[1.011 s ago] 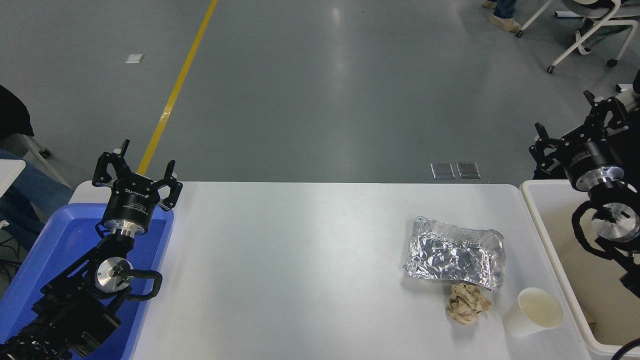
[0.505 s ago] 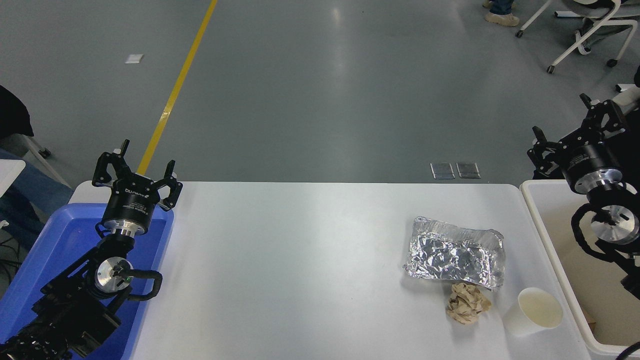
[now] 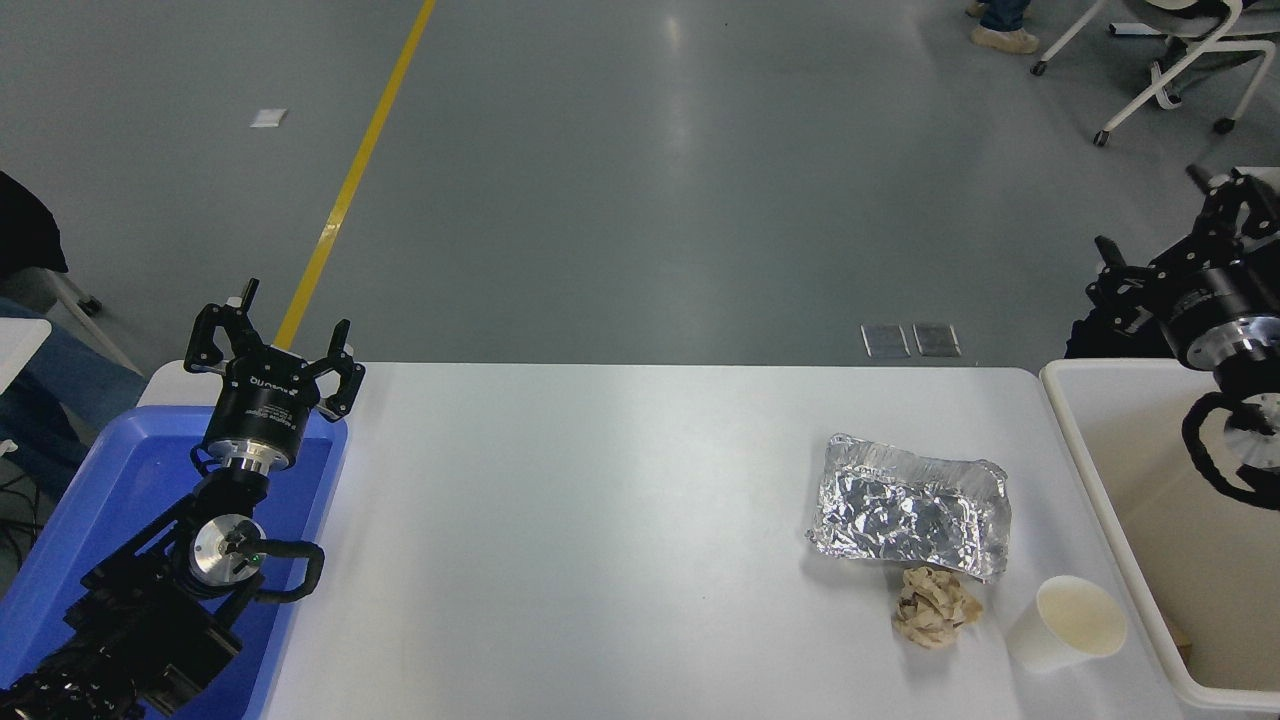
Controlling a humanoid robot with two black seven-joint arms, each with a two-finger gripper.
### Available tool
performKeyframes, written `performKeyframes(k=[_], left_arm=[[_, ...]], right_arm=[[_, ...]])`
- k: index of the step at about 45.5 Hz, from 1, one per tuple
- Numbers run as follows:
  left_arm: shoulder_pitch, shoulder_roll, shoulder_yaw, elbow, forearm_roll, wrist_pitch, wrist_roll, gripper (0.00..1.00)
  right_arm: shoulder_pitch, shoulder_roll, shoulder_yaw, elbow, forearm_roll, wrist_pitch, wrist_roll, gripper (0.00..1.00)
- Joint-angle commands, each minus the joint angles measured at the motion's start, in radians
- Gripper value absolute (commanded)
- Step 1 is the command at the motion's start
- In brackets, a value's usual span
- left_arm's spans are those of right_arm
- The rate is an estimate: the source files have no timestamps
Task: Pick up paper cup place in dustbin
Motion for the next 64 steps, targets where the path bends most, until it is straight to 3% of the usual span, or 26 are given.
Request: performKeyframes(k=[1, 4, 8, 21, 30, 41, 64], left_arm=[[0.0, 0.0, 0.0, 0.0, 0.0, 0.0, 0.0, 0.98], [0.0, 0.0, 0.0, 0.0, 0.0, 0.0, 0.0, 0.98], [0.0, 0.0, 0.0, 0.0, 0.0, 0.0, 0.0, 0.98], [0.0, 0.0, 0.002, 0.0, 0.0, -0.001, 0.0, 0.98], [0.0, 0.0, 0.002, 0.001, 0.0, -0.001, 0.0, 0.98], [0.0, 0.0, 0.002, 0.0, 0.0, -0.001, 0.0, 0.98], [0.0, 0.0, 0.0, 0.0, 0.0, 0.0, 0.0, 0.98]], right_arm=[[0.434, -0.093, -0.645, 0.002, -0.006, 0.021, -0.109, 1.0], [0.603, -0.082, -0.909, 0.002, -0.006, 0.06, -0.173, 1.0], [0.76, -0.032, -1.15, -0.001, -0.006, 0.104, -0.212, 1.0], [0.987, 0.172, -1.71, 0.052, -0.007, 0.118, -0.207, 1.0], [1.2, 0.309, -2.026, 0.348, -0.007, 0.164, -0.202, 1.0], [1.332, 0.281, -2.05, 0.58, -0.09, 0.308, -0.202, 1.0], [1.412, 0.057, -2.034, 0.718, -0.55, 0.434, -0.206, 1.0]])
